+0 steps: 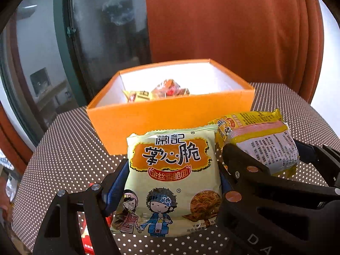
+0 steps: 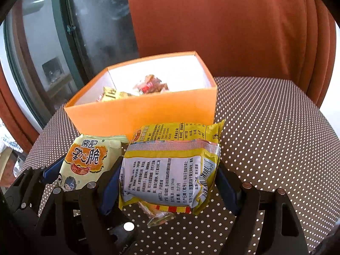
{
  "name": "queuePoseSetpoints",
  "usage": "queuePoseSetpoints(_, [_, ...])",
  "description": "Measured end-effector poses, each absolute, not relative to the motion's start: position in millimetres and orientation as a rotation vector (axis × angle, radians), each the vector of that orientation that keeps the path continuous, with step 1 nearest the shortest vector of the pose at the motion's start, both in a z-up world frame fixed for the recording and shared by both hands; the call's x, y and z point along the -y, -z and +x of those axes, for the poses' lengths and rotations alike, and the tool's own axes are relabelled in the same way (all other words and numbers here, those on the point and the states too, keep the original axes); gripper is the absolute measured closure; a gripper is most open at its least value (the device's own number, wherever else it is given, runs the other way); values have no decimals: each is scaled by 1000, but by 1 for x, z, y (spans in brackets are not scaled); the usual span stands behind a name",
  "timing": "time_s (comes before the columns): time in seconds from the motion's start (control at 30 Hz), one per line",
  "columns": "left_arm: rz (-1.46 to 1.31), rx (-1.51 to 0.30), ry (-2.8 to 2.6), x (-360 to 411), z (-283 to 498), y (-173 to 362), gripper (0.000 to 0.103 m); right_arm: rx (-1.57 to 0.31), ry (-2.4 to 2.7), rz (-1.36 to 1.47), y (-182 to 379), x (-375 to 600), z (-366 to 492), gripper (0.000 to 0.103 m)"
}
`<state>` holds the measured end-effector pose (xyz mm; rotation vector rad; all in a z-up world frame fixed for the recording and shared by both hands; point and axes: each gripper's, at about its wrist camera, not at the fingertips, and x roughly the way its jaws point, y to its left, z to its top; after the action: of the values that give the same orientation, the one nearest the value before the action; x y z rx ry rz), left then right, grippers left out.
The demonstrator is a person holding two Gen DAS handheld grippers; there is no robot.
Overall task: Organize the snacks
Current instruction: 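Lift both held snack bags and carry them over the orange box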
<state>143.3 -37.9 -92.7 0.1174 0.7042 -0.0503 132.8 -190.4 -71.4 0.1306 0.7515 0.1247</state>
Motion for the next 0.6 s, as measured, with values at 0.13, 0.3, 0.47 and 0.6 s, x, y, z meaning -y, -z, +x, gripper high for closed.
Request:
queuePoseSetpoints(0.13, [115,-680,53,38,141,80,24,-723,-121,128,57,191,128,22])
queuePoseSetpoints(0.3, [113,-646,56,43,135,60,24,-683,-118,126,39,191,126,22])
queuePoseSetpoints(0.47, [101,-633,60,39,144,44,24,-640,-122,111,20,187,131,22])
queuePoseSetpoints(0.6, [100,-610,49,36,148,33,24,-615,-131,114,9,184,138,22])
